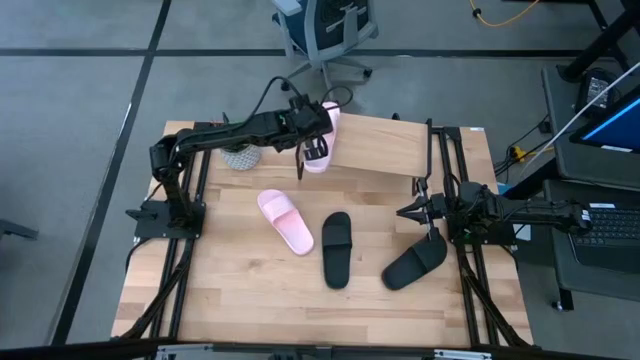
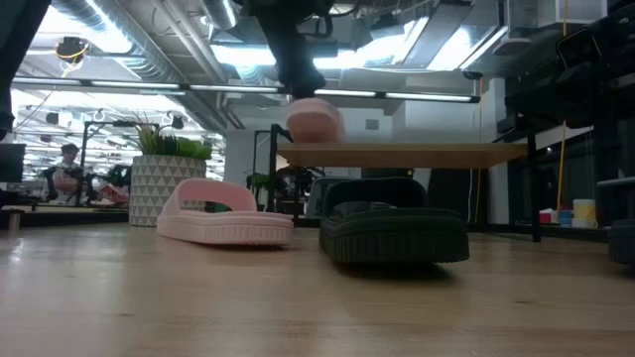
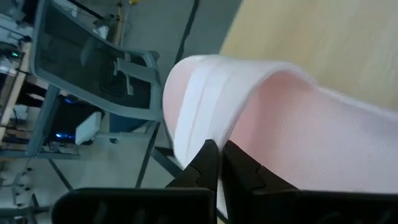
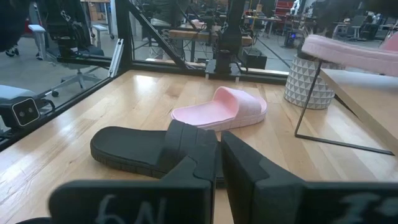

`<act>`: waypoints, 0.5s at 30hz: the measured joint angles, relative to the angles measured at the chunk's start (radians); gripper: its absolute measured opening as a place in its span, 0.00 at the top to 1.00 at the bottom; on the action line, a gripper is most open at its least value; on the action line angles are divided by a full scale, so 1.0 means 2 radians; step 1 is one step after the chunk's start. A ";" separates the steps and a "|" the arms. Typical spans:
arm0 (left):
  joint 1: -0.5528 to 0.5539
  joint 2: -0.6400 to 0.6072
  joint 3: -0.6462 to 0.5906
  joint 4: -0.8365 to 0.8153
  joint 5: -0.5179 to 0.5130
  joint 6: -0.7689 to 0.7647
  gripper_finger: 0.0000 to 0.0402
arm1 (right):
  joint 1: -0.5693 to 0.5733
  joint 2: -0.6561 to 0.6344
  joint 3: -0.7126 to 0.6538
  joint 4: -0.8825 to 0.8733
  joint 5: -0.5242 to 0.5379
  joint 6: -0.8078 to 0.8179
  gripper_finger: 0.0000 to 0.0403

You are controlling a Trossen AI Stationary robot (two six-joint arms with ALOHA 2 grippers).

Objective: Pick and place slides into the shelf
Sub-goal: Put the bottom pink slide on the shelf

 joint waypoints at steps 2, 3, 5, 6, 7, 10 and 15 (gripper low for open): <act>0.001 0.000 0.000 -0.002 0.001 0.001 1.00 | 0.000 0.000 0.000 -0.001 0.000 0.000 0.94; 0.001 0.000 0.000 0.001 0.001 0.003 1.00 | 0.000 0.000 0.000 -0.001 0.000 0.000 0.94; 0.001 0.000 0.000 0.003 0.000 0.003 1.00 | 0.000 0.000 0.000 -0.001 0.000 0.000 0.94; 0.001 0.000 0.000 0.001 0.000 0.003 1.00 | 0.000 0.000 0.000 -0.002 0.000 0.000 0.94; 0.001 0.000 0.000 0.001 0.000 0.003 1.00 | 0.000 0.000 0.000 -0.002 0.000 0.000 0.94; 0.001 0.000 0.000 0.001 0.000 0.004 1.00 | 0.000 0.000 0.000 -0.002 0.000 -0.001 0.94; 0.001 0.000 0.000 0.001 0.001 0.005 1.00 | 0.000 0.000 0.000 -0.003 0.000 0.000 0.94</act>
